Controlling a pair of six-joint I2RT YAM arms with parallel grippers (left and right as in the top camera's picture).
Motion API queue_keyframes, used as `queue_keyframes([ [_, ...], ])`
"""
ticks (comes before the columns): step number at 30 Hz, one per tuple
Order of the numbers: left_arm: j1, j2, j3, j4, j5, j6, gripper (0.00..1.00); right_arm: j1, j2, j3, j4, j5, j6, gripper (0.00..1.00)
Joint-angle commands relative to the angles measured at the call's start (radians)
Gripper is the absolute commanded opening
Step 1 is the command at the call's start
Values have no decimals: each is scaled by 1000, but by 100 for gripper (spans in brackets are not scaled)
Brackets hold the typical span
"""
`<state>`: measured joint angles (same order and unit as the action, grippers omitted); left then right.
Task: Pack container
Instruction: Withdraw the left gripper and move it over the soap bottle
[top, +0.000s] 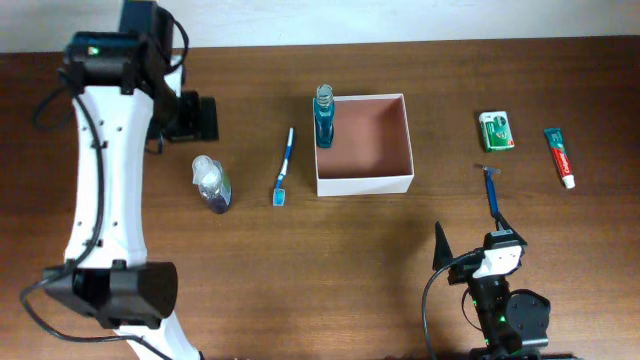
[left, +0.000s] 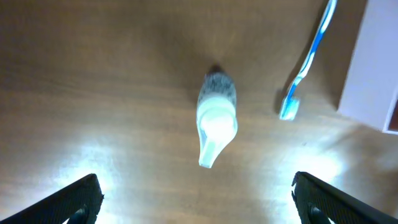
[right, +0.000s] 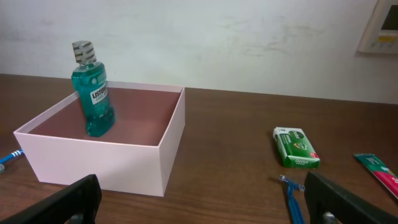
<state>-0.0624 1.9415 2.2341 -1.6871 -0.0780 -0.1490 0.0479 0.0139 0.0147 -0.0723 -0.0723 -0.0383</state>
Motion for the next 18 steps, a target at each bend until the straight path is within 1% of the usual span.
queue_keyframes([
  [1, 3, -1, -24, 0, 34, 16, 99, 5, -10, -9, 2, -8, -6, 99],
  [11, 3, -1, -52, 8, 53, 16, 99, 5, -10, -9, 2, -9, -6, 99],
  [18, 3, -1, -163, 122, 57, 16, 99, 5, -10, -9, 2, -8, -6, 99],
])
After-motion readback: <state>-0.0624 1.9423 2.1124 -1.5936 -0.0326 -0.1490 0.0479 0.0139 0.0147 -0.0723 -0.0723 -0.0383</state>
